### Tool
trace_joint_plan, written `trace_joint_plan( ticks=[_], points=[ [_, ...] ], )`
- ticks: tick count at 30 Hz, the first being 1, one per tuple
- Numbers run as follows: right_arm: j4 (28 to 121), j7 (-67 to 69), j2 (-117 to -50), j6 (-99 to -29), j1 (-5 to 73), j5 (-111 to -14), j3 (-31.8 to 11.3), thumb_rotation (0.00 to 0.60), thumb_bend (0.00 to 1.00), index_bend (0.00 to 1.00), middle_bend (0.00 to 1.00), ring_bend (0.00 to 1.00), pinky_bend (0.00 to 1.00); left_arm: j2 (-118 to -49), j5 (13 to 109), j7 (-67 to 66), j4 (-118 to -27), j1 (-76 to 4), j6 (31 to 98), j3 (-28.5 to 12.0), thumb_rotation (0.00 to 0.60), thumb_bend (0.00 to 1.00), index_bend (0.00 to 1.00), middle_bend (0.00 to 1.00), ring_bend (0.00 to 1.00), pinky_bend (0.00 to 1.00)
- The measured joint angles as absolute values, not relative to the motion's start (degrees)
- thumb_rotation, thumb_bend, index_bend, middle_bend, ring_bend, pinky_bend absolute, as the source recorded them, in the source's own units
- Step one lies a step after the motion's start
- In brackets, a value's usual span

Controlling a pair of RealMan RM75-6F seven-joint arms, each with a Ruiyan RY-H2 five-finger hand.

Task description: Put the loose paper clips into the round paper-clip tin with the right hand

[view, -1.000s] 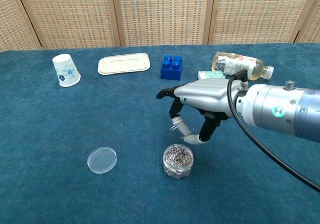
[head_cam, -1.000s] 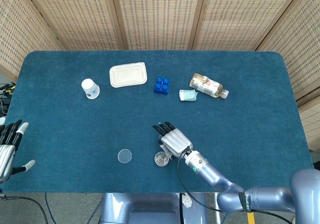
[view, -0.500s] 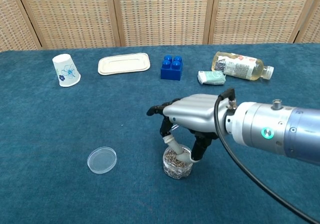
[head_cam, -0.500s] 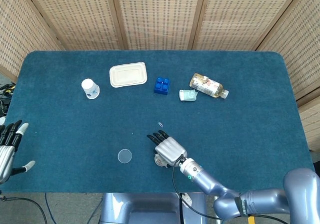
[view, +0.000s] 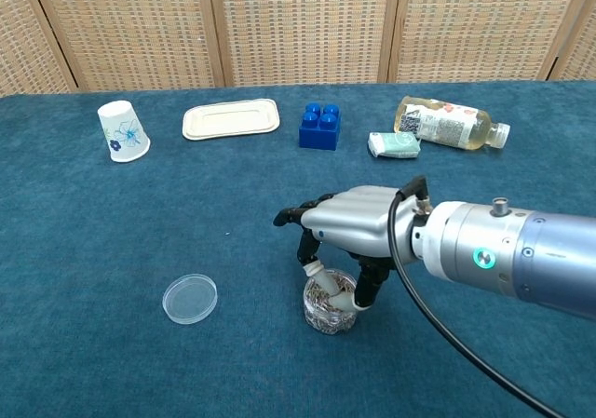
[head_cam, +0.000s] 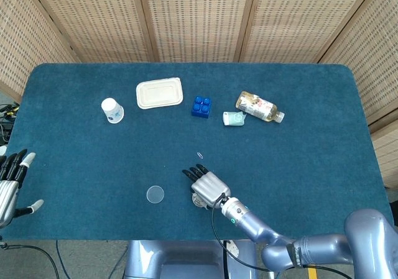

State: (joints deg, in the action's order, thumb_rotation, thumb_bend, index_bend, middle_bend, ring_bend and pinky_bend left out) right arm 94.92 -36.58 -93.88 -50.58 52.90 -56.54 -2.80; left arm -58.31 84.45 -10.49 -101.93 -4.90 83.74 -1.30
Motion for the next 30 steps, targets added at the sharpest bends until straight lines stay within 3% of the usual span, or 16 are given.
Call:
trace_joint_plan(
  ticks=[2, 4, 17, 27, 30],
  points=[
    [95.0, -36.2, -93.7, -50.4, 52.9, -56.7, -2.8, 0.6, 0.32, 0.5, 0.02, 0.0, 0.0, -58.3, 84.4, -10.4, -101.9, -4.9, 83.8, -1.3, 0.6, 0.0, 0.0, 0.0, 0.0, 0.0],
    [95.0, -35.8, -93.5, -50.4, 52.9, -57.2, -2.7, 0.6, 0.3, 0.48, 0.03, 0.0, 0.0, -58.4, 84.5, -10.4, -101.8, -4.9, 83.8, -1.3, 0.6, 0.0, 0.0, 0.0, 0.0, 0.0],
    [96.8, -34.6, -92.0, -51.6, 52.4, -58.4, -3.3, 0.6, 0.3, 0.47, 0.02, 0.0, 0.0, -58.3, 84.8, -10.2, -102.0, -4.8, 84.0, -1.2, 0.6, 0.0, 0.0, 0.0, 0.0, 0.0],
    [102.9, -34.6, -85.6, -55.7, 50.5, -61.8, -3.1, 0.6, 0.29, 0.47, 0.02, 0.0, 0.0, -57.9, 85.4, -9.4, -102.0, -4.5, 84.6, -1.1, 0.6, 0.0, 0.0, 0.0, 0.0, 0.0],
    [103.2, -35.1, -82.8, -58.3, 49.2, -66.0, -2.1, 0.6, 0.22, 0.45, 0.02, 0.0, 0.0, -57.9, 85.3, -9.2, -101.8, -4.5, 84.6, -1.2, 0.6, 0.0, 0.0, 0.0, 0.0, 0.0]
  ],
)
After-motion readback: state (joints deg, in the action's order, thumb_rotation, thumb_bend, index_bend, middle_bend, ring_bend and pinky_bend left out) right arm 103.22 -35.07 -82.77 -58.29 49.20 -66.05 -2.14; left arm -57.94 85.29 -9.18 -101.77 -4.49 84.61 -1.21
